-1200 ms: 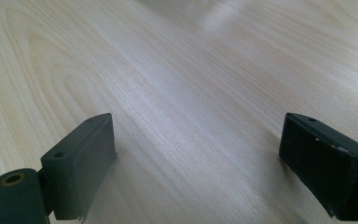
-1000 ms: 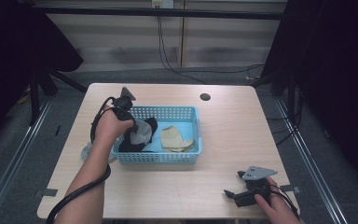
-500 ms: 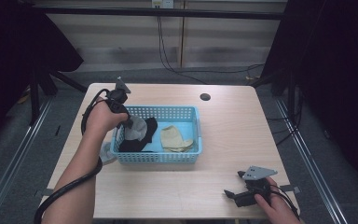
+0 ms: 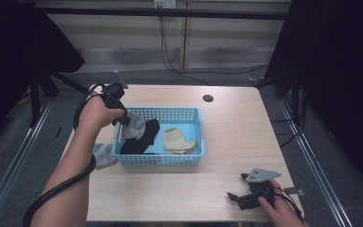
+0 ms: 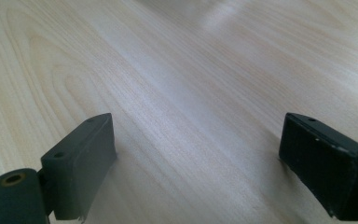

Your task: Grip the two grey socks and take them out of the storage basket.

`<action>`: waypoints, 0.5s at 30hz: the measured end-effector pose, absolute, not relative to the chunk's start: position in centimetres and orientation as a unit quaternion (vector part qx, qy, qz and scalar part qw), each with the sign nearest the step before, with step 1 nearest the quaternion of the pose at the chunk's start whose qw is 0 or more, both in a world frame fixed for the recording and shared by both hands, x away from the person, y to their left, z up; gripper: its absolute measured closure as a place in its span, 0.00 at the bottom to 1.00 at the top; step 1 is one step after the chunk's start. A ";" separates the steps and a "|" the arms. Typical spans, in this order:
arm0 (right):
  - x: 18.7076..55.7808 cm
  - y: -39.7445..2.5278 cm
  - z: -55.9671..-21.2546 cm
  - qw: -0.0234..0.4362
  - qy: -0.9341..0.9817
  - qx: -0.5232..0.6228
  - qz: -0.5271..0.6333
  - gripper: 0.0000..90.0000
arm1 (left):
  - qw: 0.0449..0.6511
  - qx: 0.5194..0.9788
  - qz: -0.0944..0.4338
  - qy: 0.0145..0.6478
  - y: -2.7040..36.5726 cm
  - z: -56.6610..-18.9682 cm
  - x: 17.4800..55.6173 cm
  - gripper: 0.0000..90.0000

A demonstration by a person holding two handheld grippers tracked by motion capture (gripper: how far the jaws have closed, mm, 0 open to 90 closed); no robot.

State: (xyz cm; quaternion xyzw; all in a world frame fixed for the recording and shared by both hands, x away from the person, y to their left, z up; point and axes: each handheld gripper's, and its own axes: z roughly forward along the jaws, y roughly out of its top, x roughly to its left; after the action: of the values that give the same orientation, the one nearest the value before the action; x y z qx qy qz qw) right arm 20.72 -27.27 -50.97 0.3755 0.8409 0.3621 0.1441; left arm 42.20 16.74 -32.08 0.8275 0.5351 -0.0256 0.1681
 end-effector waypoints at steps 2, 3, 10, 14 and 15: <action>20.7 -27.3 -51.0 0.144 0.841 0.375 0.362 0.11 | 0.166 0.828 -0.023 0.535 17.1 -31.8 42.1 0.95; 20.7 -27.3 -51.0 0.144 0.841 0.375 0.362 0.11 | 0.167 0.827 -0.022 0.536 17.3 -31.7 42.0 0.95; 20.7 -27.3 -51.0 0.144 0.841 0.376 0.362 0.11 | 0.171 0.818 -0.020 0.549 19.1 -31.2 41.6 0.95; 20.7 -27.3 -51.0 0.144 0.841 0.375 0.362 0.11 | 0.173 0.814 -0.016 0.554 20.1 -30.9 41.3 0.95; 20.7 -27.3 -51.0 0.144 0.841 0.375 0.362 0.11 | 0.174 0.814 -0.016 0.554 20.4 -30.7 41.2 0.95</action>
State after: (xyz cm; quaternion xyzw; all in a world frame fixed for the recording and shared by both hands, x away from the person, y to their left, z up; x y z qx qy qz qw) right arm 20.72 -27.27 -50.97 0.3754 0.8409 0.3620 0.1443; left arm 41.19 20.39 -30.75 0.8137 0.5545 -0.0163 0.1739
